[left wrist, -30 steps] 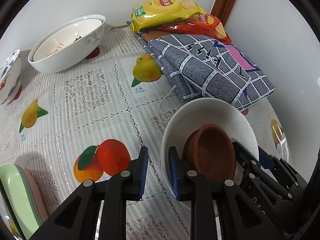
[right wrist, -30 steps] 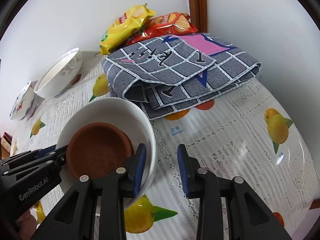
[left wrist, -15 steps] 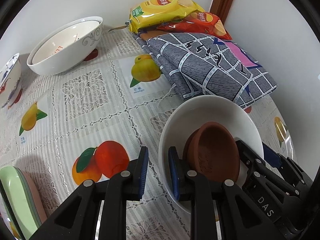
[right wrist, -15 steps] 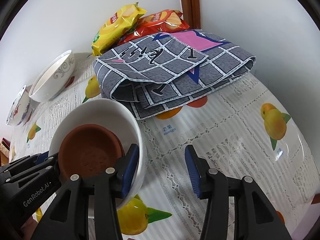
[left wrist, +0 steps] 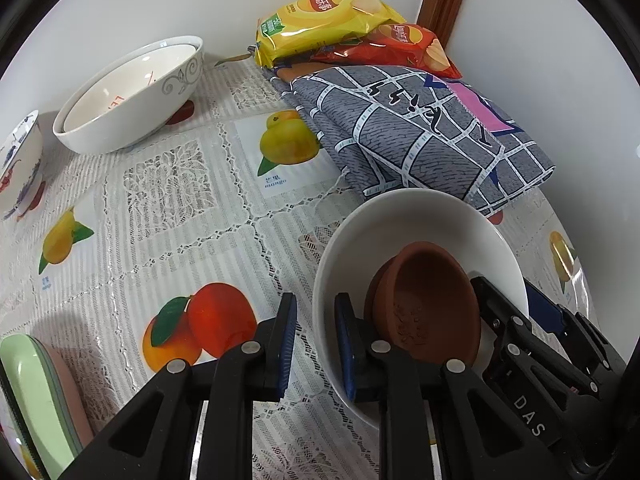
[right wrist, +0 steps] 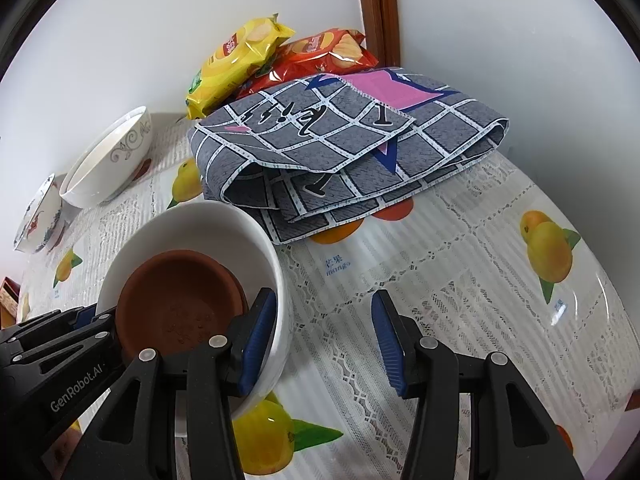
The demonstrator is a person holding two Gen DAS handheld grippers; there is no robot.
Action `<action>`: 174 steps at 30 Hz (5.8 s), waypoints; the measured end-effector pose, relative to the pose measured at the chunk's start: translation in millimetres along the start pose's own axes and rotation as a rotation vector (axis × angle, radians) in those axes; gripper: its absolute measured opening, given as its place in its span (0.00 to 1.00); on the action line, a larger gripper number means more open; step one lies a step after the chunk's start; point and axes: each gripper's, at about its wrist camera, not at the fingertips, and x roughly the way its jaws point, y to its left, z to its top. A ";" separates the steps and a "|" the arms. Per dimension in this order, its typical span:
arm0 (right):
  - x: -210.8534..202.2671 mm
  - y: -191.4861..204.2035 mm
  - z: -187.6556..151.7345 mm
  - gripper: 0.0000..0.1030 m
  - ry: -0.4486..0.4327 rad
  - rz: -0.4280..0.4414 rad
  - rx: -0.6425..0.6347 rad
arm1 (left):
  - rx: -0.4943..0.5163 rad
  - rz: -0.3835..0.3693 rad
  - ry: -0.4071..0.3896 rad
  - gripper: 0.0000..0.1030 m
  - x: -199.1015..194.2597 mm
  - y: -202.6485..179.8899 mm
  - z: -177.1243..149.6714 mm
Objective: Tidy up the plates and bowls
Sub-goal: 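Bring both tools to the rim of the white bowl, then close both tools on the white bowl rim and lift it, then carry the white bowl with both tools over the green plate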
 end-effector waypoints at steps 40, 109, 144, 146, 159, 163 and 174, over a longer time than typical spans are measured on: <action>4.6 -1.8 3.1 0.38 0.021 0.051 0.054 | -0.005 -0.016 0.000 0.12 2.8 -3.6 -2.0; -60.6 53.5 -18.1 0.10 -0.028 0.265 0.029 | -0.106 0.055 -0.093 0.12 -81.0 43.8 -47.6; -96.0 143.4 -38.8 0.11 -0.047 0.373 -0.068 | -0.224 0.122 -0.143 0.12 -139.0 127.8 -84.2; -95.7 148.2 -41.2 0.11 -0.045 0.371 -0.075 | -0.232 0.120 -0.141 0.12 -138.0 133.4 -86.5; -96.3 183.8 -54.4 0.11 -0.042 0.394 -0.118 | -0.271 0.136 -0.139 0.12 -144.5 168.0 -101.4; -97.6 194.7 -57.5 0.11 -0.047 0.404 -0.127 | -0.280 0.145 -0.145 0.12 -147.4 179.4 -106.4; -89.7 231.5 -64.7 0.11 -0.023 0.439 -0.155 | -0.326 0.174 -0.139 0.12 -148.1 216.3 -114.7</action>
